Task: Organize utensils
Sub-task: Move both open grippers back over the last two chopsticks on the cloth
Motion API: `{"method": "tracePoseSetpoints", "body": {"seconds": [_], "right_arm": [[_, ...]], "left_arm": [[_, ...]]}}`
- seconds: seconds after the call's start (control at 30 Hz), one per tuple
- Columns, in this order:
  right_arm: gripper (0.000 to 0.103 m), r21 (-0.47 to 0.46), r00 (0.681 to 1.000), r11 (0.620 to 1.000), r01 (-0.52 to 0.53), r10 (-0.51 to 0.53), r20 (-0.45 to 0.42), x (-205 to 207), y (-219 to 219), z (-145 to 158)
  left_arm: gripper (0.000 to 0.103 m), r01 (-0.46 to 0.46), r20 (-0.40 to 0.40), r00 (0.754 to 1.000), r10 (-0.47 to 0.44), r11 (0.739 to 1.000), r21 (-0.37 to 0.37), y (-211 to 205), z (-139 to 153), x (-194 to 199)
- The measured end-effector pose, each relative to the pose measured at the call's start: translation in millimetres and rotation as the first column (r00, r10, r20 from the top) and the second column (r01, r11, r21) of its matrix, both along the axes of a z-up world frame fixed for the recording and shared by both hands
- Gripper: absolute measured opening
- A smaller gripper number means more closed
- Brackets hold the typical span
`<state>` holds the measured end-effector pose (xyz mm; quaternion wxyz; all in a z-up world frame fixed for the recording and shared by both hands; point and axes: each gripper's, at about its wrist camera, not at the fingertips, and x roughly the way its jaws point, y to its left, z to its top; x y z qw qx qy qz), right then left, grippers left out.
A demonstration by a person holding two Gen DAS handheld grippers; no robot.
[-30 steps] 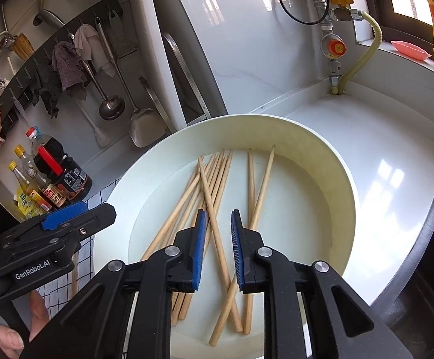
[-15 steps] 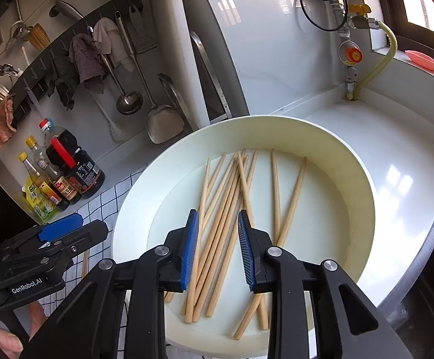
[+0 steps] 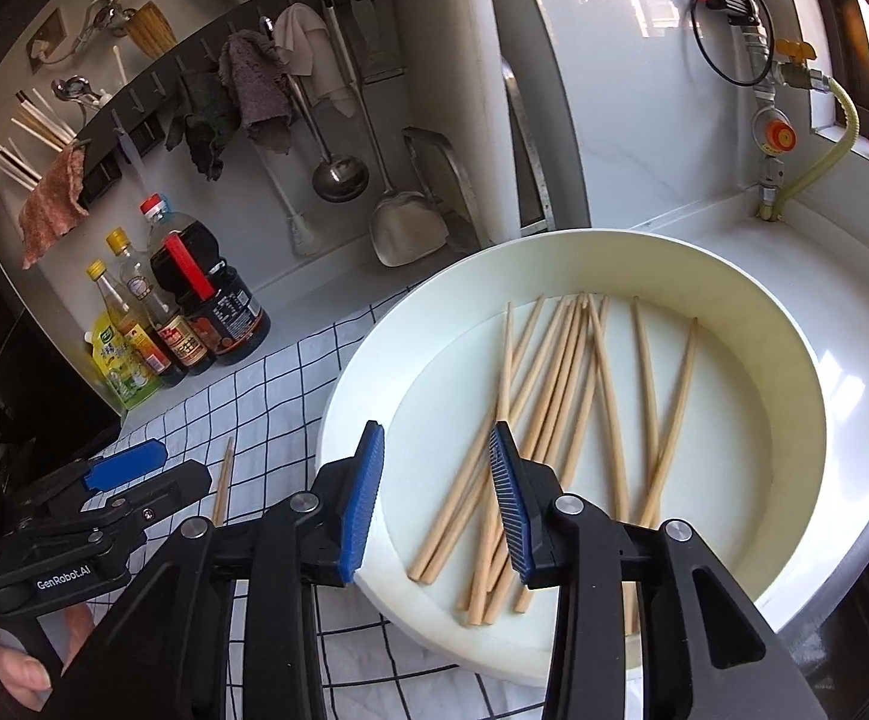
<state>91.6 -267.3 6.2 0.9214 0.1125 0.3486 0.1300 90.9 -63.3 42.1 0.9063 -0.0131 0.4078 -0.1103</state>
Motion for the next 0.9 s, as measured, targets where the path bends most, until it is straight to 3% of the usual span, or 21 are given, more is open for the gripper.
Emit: {"method": "tracePoseSetpoints", "body": {"seconds": [0.5, 0.9], "right_arm": [[0.04, -0.068, 0.991, 0.989, -0.133, 0.132, -0.02, -12, 70, -17], [0.045, -0.086, 0.971, 0.967, -0.238, 0.24, 0.008, -34, 113, -20]], "left_arm": [[0.074, -0.123, -0.002, 0.992, 0.123, 0.992, 0.002, 78, -18, -39], [0.082, -0.252, 0.003, 0.968, 0.252, 0.968, 0.018, 129, -39, -71]]}}
